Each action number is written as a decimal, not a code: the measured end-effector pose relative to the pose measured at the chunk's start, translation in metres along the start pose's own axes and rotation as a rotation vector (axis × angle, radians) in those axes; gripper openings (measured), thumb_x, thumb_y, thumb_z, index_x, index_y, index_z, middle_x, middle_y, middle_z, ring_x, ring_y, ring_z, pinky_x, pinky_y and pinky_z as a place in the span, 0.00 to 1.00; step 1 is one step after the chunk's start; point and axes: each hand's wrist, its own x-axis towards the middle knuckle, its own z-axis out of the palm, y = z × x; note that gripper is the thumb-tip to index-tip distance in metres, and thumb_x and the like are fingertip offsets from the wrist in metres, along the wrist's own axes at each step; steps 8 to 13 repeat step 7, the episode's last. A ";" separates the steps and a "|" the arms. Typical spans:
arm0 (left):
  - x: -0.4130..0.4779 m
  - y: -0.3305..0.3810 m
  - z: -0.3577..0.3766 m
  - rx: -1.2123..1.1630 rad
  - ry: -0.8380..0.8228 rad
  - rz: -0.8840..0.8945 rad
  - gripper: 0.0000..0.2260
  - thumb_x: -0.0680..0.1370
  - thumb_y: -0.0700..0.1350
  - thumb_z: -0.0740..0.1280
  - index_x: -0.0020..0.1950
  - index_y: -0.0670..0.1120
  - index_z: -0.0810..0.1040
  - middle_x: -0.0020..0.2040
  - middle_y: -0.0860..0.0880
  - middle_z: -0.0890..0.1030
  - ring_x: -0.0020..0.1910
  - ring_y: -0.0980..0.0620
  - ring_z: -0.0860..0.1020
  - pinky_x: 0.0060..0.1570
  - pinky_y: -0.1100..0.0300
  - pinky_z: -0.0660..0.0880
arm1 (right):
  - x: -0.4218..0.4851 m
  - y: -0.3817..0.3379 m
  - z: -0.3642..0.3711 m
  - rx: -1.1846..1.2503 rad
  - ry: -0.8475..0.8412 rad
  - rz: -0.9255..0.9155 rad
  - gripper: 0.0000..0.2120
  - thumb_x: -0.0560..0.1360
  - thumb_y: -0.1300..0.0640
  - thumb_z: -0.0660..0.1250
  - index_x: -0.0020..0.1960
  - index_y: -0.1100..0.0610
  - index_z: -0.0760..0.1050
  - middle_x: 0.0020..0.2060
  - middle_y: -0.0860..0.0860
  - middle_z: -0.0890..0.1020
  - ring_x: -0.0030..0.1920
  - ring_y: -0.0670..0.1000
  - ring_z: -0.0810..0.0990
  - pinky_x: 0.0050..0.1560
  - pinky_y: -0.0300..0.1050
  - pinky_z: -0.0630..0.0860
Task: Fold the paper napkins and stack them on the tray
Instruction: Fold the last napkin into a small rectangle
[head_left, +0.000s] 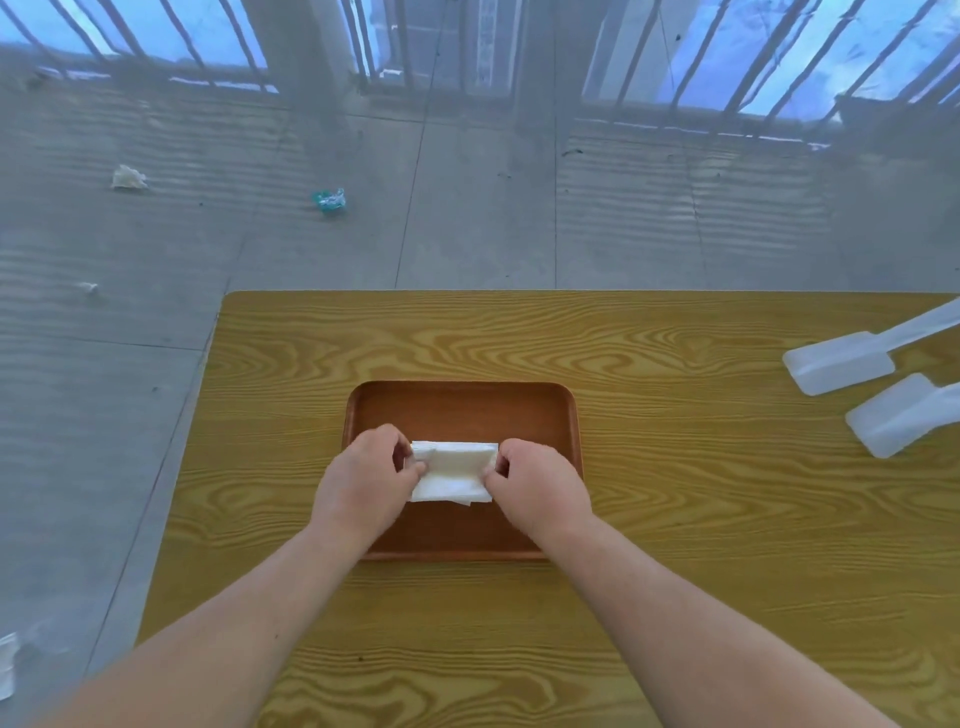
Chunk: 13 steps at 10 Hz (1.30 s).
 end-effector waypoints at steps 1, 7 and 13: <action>-0.008 0.001 0.000 0.207 0.136 0.361 0.11 0.74 0.46 0.78 0.51 0.48 0.78 0.48 0.50 0.78 0.45 0.47 0.78 0.44 0.52 0.78 | -0.009 0.000 0.007 -0.212 0.217 -0.298 0.06 0.77 0.54 0.67 0.44 0.53 0.71 0.41 0.48 0.77 0.43 0.54 0.76 0.40 0.49 0.75; -0.015 0.006 -0.020 0.469 -0.159 0.522 0.32 0.81 0.70 0.50 0.82 0.58 0.63 0.84 0.53 0.62 0.82 0.51 0.59 0.81 0.51 0.54 | -0.043 -0.016 0.004 -0.296 -0.008 -0.351 0.34 0.83 0.33 0.43 0.83 0.49 0.57 0.83 0.53 0.62 0.84 0.58 0.49 0.83 0.57 0.45; -0.015 0.006 -0.020 0.469 -0.159 0.522 0.32 0.81 0.70 0.50 0.82 0.58 0.63 0.84 0.53 0.62 0.82 0.51 0.59 0.81 0.51 0.54 | -0.043 -0.016 0.004 -0.296 -0.008 -0.351 0.34 0.83 0.33 0.43 0.83 0.49 0.57 0.83 0.53 0.62 0.84 0.58 0.49 0.83 0.57 0.45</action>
